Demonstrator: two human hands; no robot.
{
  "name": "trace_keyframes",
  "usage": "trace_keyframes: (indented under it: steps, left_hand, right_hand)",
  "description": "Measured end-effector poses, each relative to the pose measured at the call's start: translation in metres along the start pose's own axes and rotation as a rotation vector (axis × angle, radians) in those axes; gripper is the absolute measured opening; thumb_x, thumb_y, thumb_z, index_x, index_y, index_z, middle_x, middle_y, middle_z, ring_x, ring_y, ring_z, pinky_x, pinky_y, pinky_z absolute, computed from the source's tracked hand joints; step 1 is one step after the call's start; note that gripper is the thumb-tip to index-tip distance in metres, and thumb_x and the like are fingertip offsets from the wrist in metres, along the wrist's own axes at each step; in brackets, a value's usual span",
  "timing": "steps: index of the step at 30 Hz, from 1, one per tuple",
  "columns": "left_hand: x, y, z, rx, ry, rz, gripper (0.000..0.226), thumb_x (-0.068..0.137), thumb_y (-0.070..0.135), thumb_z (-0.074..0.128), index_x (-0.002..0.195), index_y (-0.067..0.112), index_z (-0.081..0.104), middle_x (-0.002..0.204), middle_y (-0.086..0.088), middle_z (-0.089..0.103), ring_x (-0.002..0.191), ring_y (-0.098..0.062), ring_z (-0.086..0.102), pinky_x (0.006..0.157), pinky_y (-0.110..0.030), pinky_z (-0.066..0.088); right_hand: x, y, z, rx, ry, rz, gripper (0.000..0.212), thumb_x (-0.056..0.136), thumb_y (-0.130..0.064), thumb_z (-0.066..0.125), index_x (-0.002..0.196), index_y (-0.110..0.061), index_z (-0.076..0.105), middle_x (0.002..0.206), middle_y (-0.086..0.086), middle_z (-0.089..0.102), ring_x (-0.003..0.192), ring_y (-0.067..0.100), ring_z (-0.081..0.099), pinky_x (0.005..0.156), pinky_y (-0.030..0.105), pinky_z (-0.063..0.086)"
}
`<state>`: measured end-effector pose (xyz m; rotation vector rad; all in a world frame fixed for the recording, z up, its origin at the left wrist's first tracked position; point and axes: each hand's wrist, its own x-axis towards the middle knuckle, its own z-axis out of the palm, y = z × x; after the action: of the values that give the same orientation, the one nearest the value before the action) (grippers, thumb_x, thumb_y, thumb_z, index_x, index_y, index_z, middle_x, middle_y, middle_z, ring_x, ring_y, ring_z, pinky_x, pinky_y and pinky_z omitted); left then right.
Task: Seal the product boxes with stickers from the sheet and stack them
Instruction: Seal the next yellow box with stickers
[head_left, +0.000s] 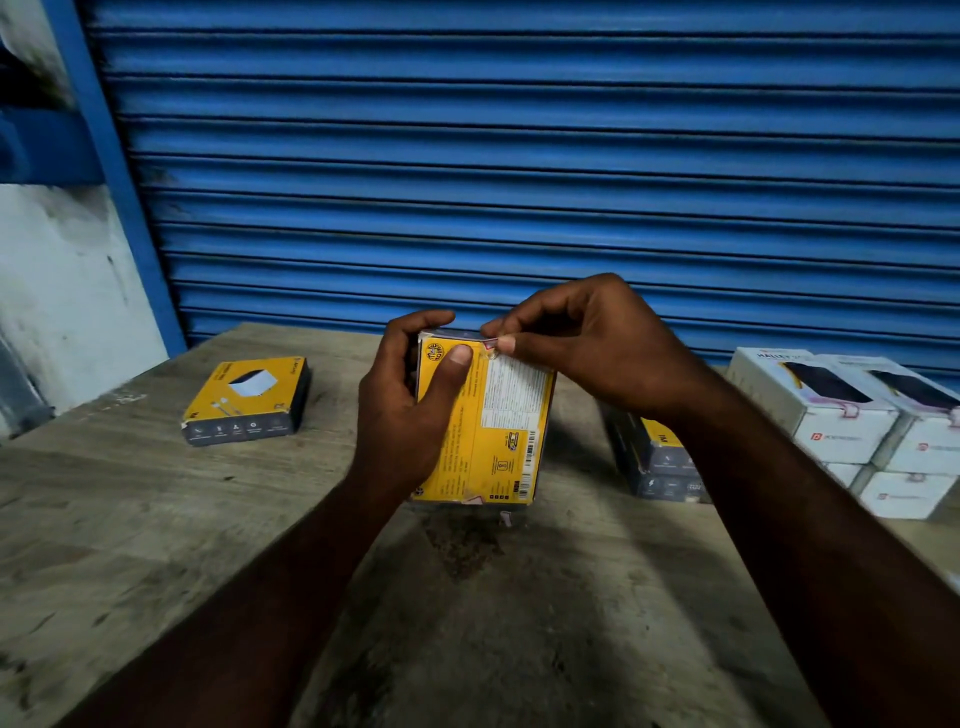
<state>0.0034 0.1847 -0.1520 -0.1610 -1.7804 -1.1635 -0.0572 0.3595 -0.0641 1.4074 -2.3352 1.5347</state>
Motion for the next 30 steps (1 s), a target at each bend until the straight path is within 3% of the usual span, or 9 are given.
trace_keyframes:
  steps: [8, 15, 23, 27, 30]
  left_hand:
    - [0.000, -0.003, -0.001, 0.034, -0.005, 0.014, 0.027, 0.096, 0.019, 0.063, 0.122, 0.021, 0.054, 0.098, 0.035, 0.064, 0.089, 0.006, 0.066, 0.071, -0.007, 0.048]
    - [0.002, -0.003, -0.004, 0.041, 0.042, -0.009, 0.025, 0.097, 0.020, 0.061, 0.122, 0.021, 0.055, 0.093, 0.035, 0.064, 0.083, 0.007, 0.064, 0.068, -0.007, 0.047]
    - [0.003, -0.001, -0.004, 0.043, -0.023, 0.020, 0.028, 0.095, 0.020, 0.064, 0.122, 0.020, 0.055, 0.099, 0.035, 0.063, 0.090, 0.007, 0.064, 0.072, -0.006, 0.047]
    - [0.003, 0.001, -0.004, 0.017, -0.051, 0.013, 0.029, 0.093, 0.024, 0.062, 0.121, 0.023, 0.055, 0.102, 0.032, 0.065, 0.091, 0.005, 0.065, 0.074, -0.007, 0.047]
    - [0.002, 0.000, -0.003, 0.016, -0.081, 0.006, 0.029, 0.095, 0.022, 0.063, 0.122, 0.023, 0.055, 0.099, 0.028, 0.066, 0.087, 0.002, 0.066, 0.073, -0.009, 0.049]
  right_hand:
    - [-0.002, 0.000, 0.002, -0.006, -0.020, 0.003, 0.005, 0.087, -0.011, 0.071, 0.091, -0.011, 0.074, 0.103, -0.003, 0.076, 0.097, 0.004, 0.070, 0.090, 0.028, 0.057]
    - [-0.001, -0.008, -0.001, 0.050, 0.053, -0.008, 0.013, 0.086, -0.016, 0.072, 0.094, -0.005, 0.073, 0.095, 0.006, 0.077, 0.094, 0.020, 0.073, 0.088, 0.041, 0.058]
    - [-0.001, -0.010, -0.004, -0.227, 0.059, -0.060, 0.007, 0.083, -0.023, 0.078, 0.086, -0.020, 0.072, 0.079, -0.002, 0.073, 0.078, 0.009, 0.070, 0.081, 0.043, 0.058]
    - [-0.004, -0.015, -0.004, -0.382, 0.010, -0.092, 0.019, 0.083, -0.017, 0.074, 0.099, -0.024, 0.068, 0.077, -0.007, 0.072, 0.077, 0.001, 0.069, 0.077, 0.029, 0.055]
    - [-0.005, -0.021, -0.004, -0.520, -0.023, -0.123, 0.015, 0.085, -0.020, 0.069, 0.098, -0.027, 0.068, 0.082, -0.009, 0.070, 0.079, 0.001, 0.065, 0.074, 0.025, 0.051]
